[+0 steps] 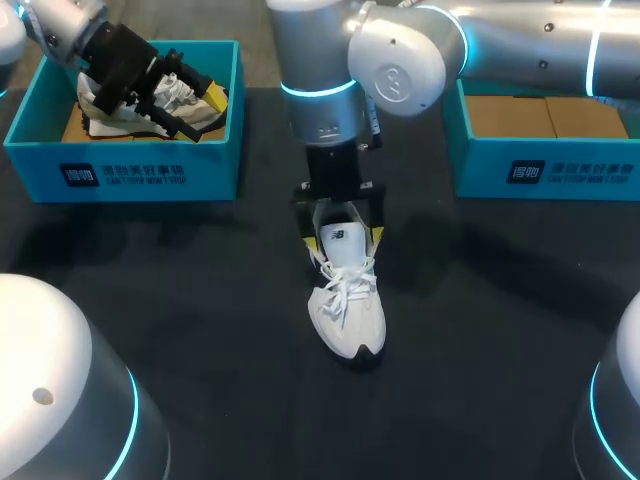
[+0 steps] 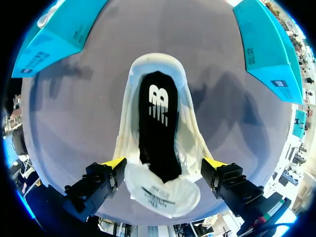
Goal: Take the shoe out of the shoebox, open the shoe tongue, remove and reinsert the insole, then place the shoe into the shoebox
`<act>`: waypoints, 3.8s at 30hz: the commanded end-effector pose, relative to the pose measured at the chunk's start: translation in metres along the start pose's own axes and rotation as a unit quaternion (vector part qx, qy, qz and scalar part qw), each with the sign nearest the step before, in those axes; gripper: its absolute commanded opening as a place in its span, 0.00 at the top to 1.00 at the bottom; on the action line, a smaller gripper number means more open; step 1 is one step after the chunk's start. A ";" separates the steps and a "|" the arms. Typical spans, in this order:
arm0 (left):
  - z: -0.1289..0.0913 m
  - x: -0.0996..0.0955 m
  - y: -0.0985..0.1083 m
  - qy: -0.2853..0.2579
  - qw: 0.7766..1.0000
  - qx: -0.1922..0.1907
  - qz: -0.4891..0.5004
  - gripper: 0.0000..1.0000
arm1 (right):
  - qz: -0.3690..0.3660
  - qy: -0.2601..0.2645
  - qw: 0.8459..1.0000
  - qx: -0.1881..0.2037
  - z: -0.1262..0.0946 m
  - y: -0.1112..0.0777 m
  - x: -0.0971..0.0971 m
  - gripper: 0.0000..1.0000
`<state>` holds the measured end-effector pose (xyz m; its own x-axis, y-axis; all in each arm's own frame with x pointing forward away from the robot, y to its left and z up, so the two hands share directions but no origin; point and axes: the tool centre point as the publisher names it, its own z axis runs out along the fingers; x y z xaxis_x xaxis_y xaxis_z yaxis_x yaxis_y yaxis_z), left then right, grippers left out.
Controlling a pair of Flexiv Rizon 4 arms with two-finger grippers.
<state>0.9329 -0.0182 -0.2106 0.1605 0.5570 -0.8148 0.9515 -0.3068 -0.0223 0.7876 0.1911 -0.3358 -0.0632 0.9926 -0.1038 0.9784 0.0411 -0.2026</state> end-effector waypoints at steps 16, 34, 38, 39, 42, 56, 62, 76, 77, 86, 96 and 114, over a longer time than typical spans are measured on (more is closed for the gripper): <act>0.000 0.000 0.000 0.002 1.000 0.000 0.000 0.00 | 0.020 0.008 0.999 -0.030 -0.038 -0.070 -0.009 0.00; 0.000 0.000 0.000 0.002 1.000 0.000 0.000 0.00 | 0.005 0.021 0.999 -0.047 -0.039 -0.091 0.007 0.57; 0.000 0.000 0.000 0.002 1.000 0.000 0.000 0.00 | 0.001 0.024 0.999 -0.046 -0.034 -0.086 0.010 0.59; 0.000 0.000 0.000 0.002 1.000 0.000 0.000 0.00 | 0.001 0.025 0.999 -0.045 -0.032 -0.085 0.010 0.59; 0.000 0.000 0.000 0.002 1.000 0.000 0.000 0.00 | -0.004 0.029 0.999 -0.042 -0.028 -0.079 0.013 0.60; 0.000 0.000 0.000 0.002 1.000 0.000 0.000 0.00 | -0.010 0.033 0.998 -0.044 -0.012 -0.036 0.009 0.62; 0.000 0.000 0.000 0.002 1.000 0.000 0.000 0.00 | -0.008 0.031 0.998 -0.044 -0.009 -0.025 0.007 0.61; 0.000 0.000 0.000 0.002 1.000 0.000 0.000 0.00 | -0.007 0.012 0.997 -0.070 -0.027 -0.022 -0.004 0.58; 0.000 0.000 0.000 0.002 1.000 0.000 0.000 0.00 | -0.007 0.011 0.997 -0.071 -0.027 -0.021 -0.005 0.57; 0.000 0.000 0.000 0.002 1.000 0.000 0.000 0.00 | -0.003 0.001 0.997 -0.076 -0.016 -0.009 -0.006 0.59; 0.000 0.000 0.000 0.002 1.000 0.000 0.000 0.00 | -0.013 0.004 0.998 -0.067 -0.008 0.000 -0.002 0.58; 0.000 0.000 0.000 0.002 1.000 0.000 0.000 0.00 | -0.362 -0.005 0.914 -0.184 -0.055 -0.026 -0.006 0.51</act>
<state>0.9329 -0.0182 -0.2106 0.1605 0.5570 -0.8148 0.9515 -0.3068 -0.0223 0.7773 0.1964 -0.2798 -0.5057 0.8583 -0.0872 0.8569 0.5115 0.0642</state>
